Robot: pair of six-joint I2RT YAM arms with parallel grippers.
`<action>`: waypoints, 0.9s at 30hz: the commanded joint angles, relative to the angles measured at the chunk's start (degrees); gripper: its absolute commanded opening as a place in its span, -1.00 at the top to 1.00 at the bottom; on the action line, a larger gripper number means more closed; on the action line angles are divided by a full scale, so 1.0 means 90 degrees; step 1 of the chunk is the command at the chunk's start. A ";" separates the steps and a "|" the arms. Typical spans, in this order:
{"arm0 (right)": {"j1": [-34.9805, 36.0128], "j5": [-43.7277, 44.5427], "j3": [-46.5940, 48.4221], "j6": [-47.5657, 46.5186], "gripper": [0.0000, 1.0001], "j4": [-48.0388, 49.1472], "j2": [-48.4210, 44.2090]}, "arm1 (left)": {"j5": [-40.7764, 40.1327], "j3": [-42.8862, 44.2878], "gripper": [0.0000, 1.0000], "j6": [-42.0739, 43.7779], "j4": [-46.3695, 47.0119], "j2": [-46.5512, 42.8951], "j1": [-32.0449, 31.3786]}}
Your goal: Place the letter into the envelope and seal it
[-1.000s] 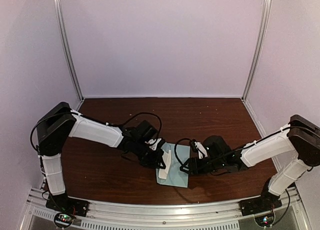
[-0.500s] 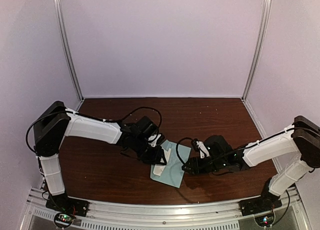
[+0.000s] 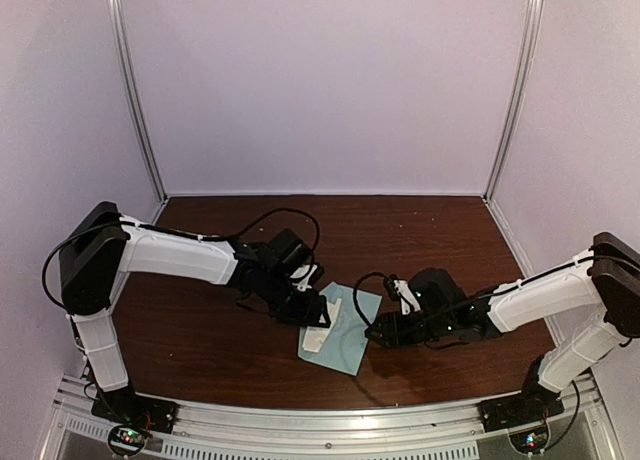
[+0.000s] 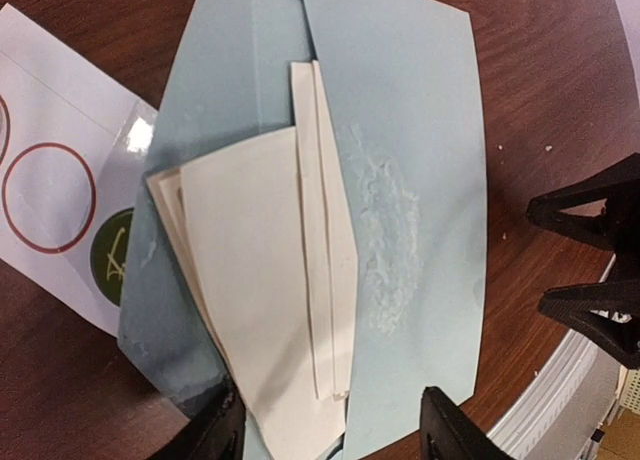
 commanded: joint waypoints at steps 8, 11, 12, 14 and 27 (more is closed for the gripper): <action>0.0039 0.0084 0.0132 0.0159 -0.15 0.0299 0.0207 | -0.0516 0.0313 0.01 0.0388 -0.0114 0.0141 -0.0025; 0.0037 0.0087 0.0145 0.0178 -0.15 0.0336 0.0279 | -0.0636 0.0366 0.08 0.0463 -0.0159 0.0241 -0.0026; 0.0031 0.0098 0.0146 0.0183 -0.15 0.0347 0.0301 | -0.0662 0.0377 0.09 0.0478 -0.0162 0.0259 -0.0026; 0.0036 0.0129 0.0153 0.0178 -0.14 0.0349 0.0342 | -0.0719 0.0378 0.14 0.0513 -0.0158 0.0283 -0.0025; 0.0033 0.0181 0.0319 0.0208 -0.05 0.0397 0.0688 | -0.1208 0.0454 0.23 0.0718 -0.0318 0.0454 -0.0025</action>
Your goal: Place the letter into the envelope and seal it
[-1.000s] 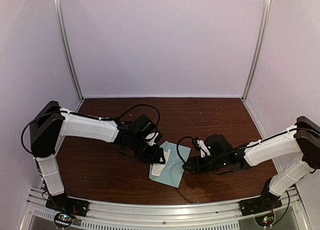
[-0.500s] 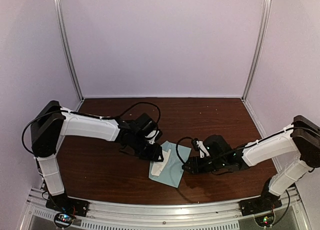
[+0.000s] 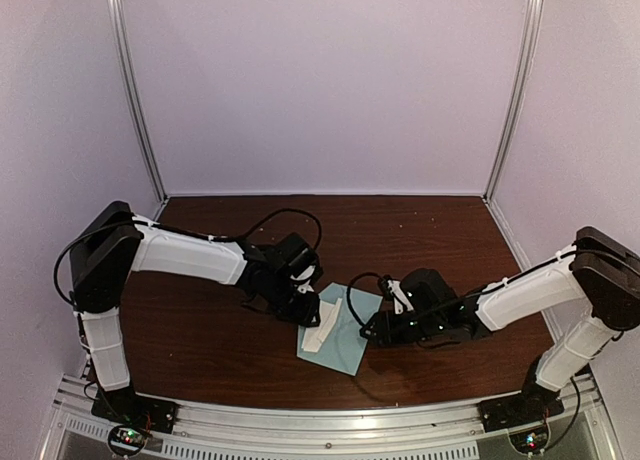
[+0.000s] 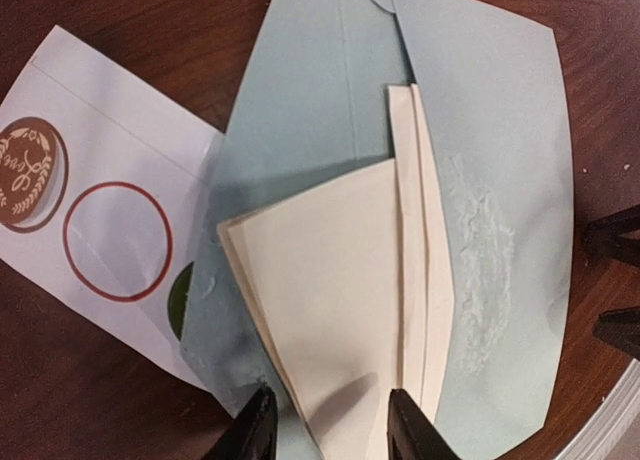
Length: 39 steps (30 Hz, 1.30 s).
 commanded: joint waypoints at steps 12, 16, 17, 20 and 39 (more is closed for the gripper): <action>0.0038 0.0158 0.0257 0.0057 -0.03 0.0072 0.0338 | -0.0239 0.0227 0.42 0.0251 0.0156 0.0212 -0.0026; 0.0036 0.0146 0.0289 0.0068 0.00 0.0084 0.0409 | -0.0189 0.0260 0.59 0.0285 0.0179 0.0283 -0.0025; 0.0037 0.0143 0.0294 0.0068 0.01 0.0091 0.0419 | -0.0186 0.0260 0.63 0.0290 0.0180 0.0286 -0.0019; 0.0038 0.0141 0.0301 0.0077 0.01 0.0105 0.0462 | -0.0158 0.0245 0.72 0.0315 0.0198 0.0332 -0.0025; 0.0030 0.0143 0.0535 -0.0008 0.04 0.0028 0.0703 | 0.0440 0.0175 0.93 0.0379 0.0578 0.0491 -0.0044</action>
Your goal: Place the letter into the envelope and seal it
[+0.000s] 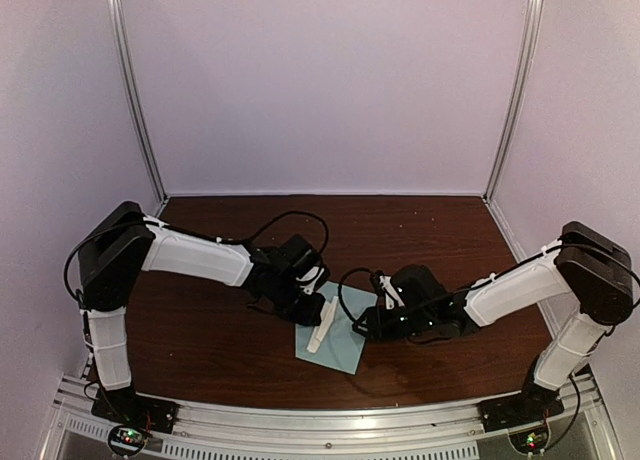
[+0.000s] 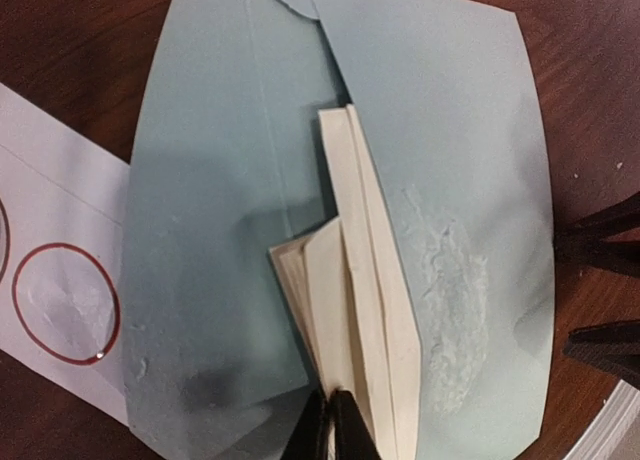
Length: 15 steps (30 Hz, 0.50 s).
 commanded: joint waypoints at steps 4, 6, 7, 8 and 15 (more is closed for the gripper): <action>0.0029 0.0094 0.0103 -0.0017 0.05 -0.0179 0.0166 | 0.0348 0.0075 0.93 0.0061 0.0300 0.0238 -0.0052; 0.0029 0.0108 0.0110 -0.0029 0.05 -0.0189 0.0164 | 0.0404 0.0072 0.93 0.0050 0.0330 0.0261 -0.0063; 0.0022 0.0114 0.0108 -0.0033 0.05 -0.0205 0.0164 | 0.0438 0.0074 0.93 0.0049 0.0356 0.0276 -0.0069; 0.0020 0.0117 0.0120 -0.0051 0.05 -0.0228 0.0162 | 0.0473 0.0075 0.93 0.0049 0.0372 0.0281 -0.0079; -0.0017 0.0173 0.0148 -0.0122 0.06 -0.0321 0.0122 | 0.0676 0.0041 0.93 0.0050 0.0546 0.0360 -0.0119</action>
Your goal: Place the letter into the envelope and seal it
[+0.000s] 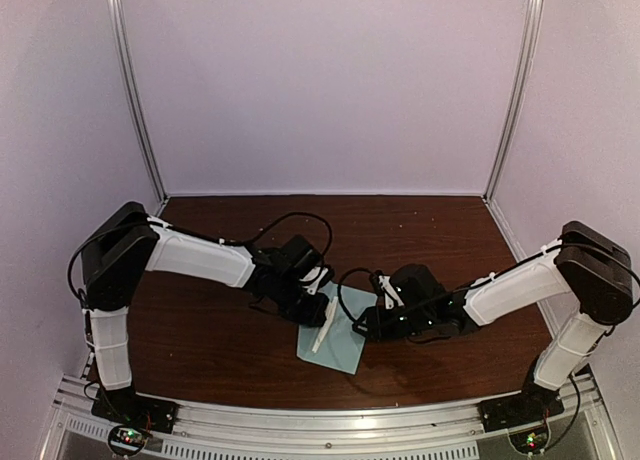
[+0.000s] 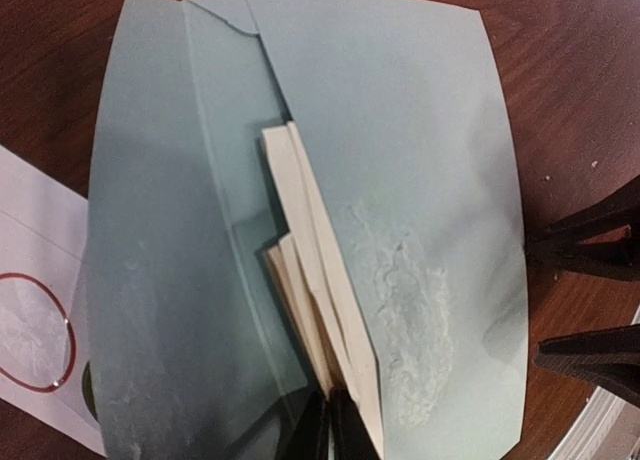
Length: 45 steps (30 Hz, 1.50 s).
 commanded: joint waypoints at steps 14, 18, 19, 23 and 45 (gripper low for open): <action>-0.0121 0.0307 0.0026 -0.0172 0.05 -0.0384 -0.0035 | 0.0599 -0.0130 0.92 -0.0183 0.0626 0.0327 -0.0164; -0.0181 0.0307 -0.0008 -0.0197 0.06 -0.0394 -0.0046 | 0.0742 -0.0183 0.92 -0.0292 0.0807 0.0337 -0.0250; -0.0197 0.0312 -0.0034 -0.0201 0.06 -0.0401 -0.0073 | 0.0777 -0.0202 0.92 -0.0330 0.0876 0.0346 -0.0268; -0.0305 0.0396 -0.0122 -0.0259 0.06 -0.0529 -0.0274 | 0.0903 -0.0274 0.91 -0.0530 0.1158 0.0400 -0.0352; -0.0774 0.1293 -0.0183 -0.0812 -0.28 -0.2013 -0.2160 | -0.1383 0.0023 0.23 0.0057 0.0665 -0.1377 -0.0489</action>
